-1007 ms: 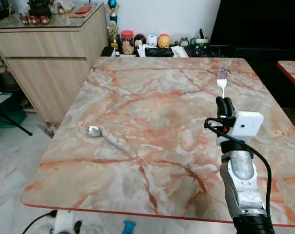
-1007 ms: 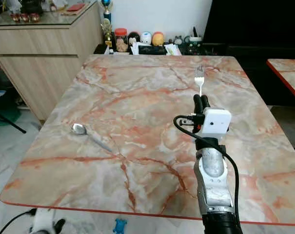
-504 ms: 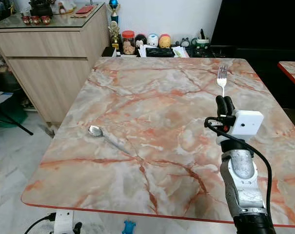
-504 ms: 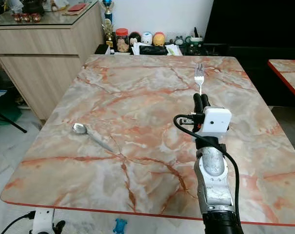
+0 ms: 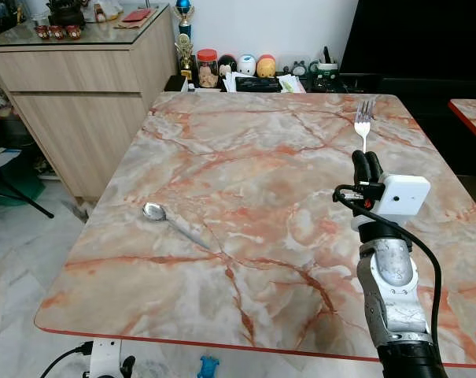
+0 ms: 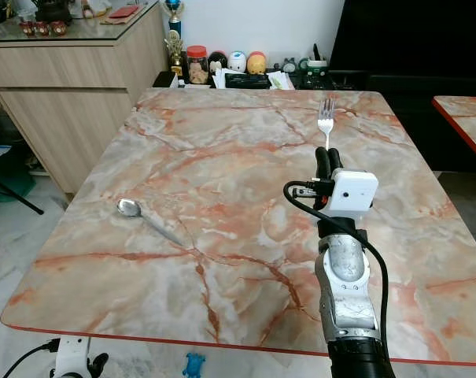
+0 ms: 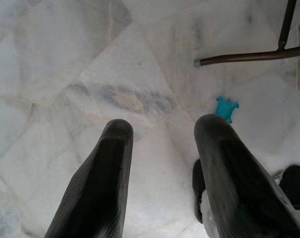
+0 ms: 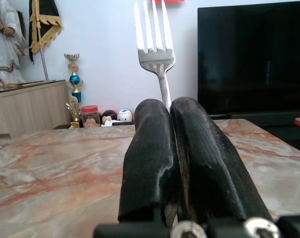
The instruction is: Setting the table
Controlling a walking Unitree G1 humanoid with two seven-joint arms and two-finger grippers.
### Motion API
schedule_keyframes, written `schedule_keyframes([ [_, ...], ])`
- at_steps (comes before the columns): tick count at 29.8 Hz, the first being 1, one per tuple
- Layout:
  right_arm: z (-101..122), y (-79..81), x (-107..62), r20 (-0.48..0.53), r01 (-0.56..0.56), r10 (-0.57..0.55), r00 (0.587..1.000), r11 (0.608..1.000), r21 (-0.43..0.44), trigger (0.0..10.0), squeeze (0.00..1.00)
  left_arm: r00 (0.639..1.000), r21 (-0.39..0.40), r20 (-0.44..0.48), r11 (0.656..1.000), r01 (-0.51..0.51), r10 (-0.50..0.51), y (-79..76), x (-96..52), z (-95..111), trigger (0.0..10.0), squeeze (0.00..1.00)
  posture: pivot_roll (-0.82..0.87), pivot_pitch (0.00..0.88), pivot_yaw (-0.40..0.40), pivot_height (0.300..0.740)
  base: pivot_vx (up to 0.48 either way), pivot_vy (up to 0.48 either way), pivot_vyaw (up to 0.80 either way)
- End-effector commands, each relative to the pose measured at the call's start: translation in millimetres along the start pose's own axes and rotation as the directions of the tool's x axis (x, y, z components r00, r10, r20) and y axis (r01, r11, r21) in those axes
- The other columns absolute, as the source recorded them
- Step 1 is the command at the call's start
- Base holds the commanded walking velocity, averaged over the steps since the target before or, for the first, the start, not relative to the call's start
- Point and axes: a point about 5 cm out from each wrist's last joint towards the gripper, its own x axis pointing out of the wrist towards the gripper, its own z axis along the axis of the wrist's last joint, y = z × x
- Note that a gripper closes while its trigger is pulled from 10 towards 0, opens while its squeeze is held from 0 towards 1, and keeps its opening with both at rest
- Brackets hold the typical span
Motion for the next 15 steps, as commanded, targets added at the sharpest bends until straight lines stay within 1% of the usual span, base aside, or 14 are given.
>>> schedule_keyframes([
  [1,1.3,-3.0,2.6,0.007,0.012,-0.012,1.000,1.000,0.003,10.0,0.00,1.000,-0.001,0.001,1.000,0.011,-0.011,-1.9,-0.2,-0.7,10.0,0.00,0.05,0.008,0.002,0.740,0.000,-0.292,0.00],
  [3,1.3,-3.1,2.9,0.006,0.012,-0.012,1.000,1.000,0.002,10.0,0.00,1.000,0.002,0.005,1.000,0.016,-0.016,-2.9,-0.1,0.0,10.0,0.00,0.04,0.008,0.001,0.740,0.000,-0.292,0.00],
  [15,2.9,-3.6,4.7,0.012,0.012,-0.012,1.000,1.000,-0.003,10.0,0.00,1.000,-0.007,0.008,1.000,0.017,-0.017,-4.0,0.4,1.4,10.0,0.00,0.04,0.006,-0.002,0.740,0.000,-0.398,0.00],
])
